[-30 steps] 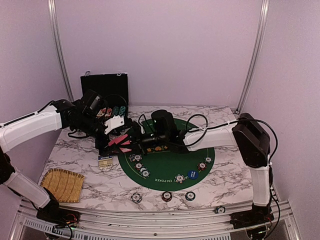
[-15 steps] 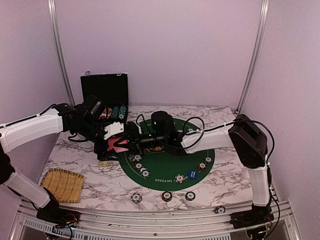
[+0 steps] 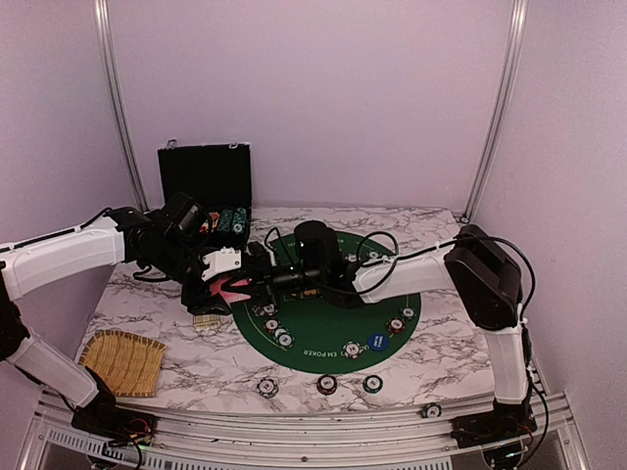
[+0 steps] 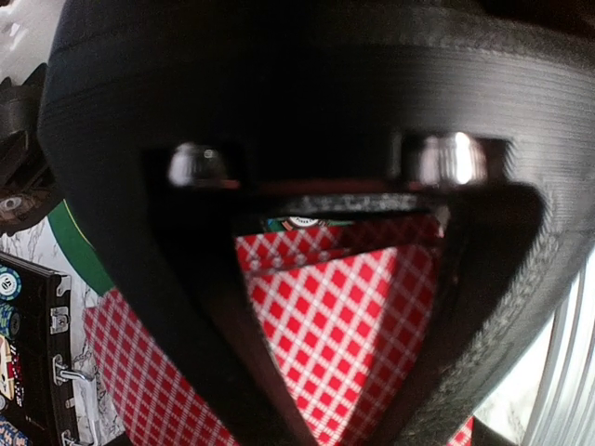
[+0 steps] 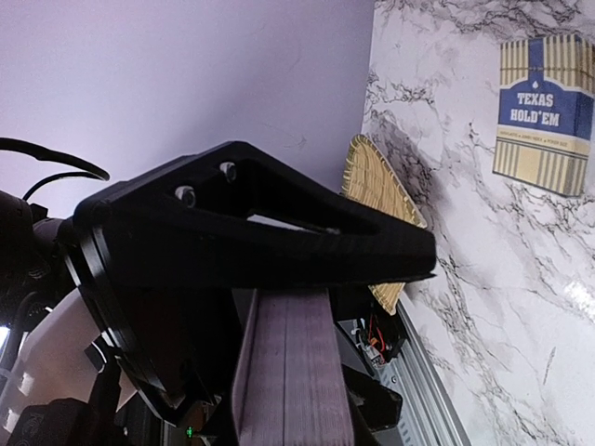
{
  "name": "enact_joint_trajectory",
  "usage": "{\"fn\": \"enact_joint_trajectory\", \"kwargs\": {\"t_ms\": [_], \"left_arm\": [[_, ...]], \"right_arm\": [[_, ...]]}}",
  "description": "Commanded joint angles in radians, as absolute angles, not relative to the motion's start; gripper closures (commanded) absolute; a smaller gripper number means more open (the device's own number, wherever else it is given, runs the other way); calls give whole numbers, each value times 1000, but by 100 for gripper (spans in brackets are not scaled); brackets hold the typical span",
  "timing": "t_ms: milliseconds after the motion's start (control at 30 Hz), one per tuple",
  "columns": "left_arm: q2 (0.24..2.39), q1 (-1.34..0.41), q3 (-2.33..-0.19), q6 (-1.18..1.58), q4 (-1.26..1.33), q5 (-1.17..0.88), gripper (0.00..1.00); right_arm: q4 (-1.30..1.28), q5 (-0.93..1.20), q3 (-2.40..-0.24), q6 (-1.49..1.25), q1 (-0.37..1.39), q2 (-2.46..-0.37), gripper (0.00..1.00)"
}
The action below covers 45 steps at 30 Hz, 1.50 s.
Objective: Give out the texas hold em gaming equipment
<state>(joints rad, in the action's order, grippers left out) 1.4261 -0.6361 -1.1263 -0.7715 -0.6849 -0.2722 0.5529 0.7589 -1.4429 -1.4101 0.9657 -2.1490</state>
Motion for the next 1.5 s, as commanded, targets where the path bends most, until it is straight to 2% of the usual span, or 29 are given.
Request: {"fn": "enact_joint_trajectory", "kwargs": {"t_ms": [0,300,367,433,500,567,700,800,1033,1367,1467], "left_arm": [[1404,-639,-1123,-781,-698,-286,28],[1407,-639,-1115,-760,-673,-274,43],[1403,-640,-1106,-753,-667,-272,44],[1399,-640,-1095,-745,-661,-265,39],[1395,-640,-1086,-744,-657,-252,28],[1392,-640,-1080,-749,-655,-243,23],[1392,-640,-1077,-761,-656,-229,17],[1393,-640,-1079,-768,-654,-223,17],[1389,-640,-1080,-779,-654,-226,24],[1382,-640,-1081,-799,-671,-234,42],[1382,-640,-1081,-802,-678,-242,47]], "right_arm": [[603,752,-1445,-1416,974,-2167,100],[620,749,-1453,-1435,980,-2187,100],[632,747,-1448,-1442,982,-2189,100],[639,743,-1445,-1447,984,-2191,100],[646,742,-1446,-1452,985,-2193,100],[654,744,-1449,-1454,989,-2197,100],[675,748,-1450,-1467,992,-2204,100],[675,749,-1446,-1467,994,-2204,100],[687,745,-1428,-1473,994,-2205,100],[692,742,-1425,-1483,994,-2223,100],[714,745,-1425,-1497,994,-2237,88]]}}
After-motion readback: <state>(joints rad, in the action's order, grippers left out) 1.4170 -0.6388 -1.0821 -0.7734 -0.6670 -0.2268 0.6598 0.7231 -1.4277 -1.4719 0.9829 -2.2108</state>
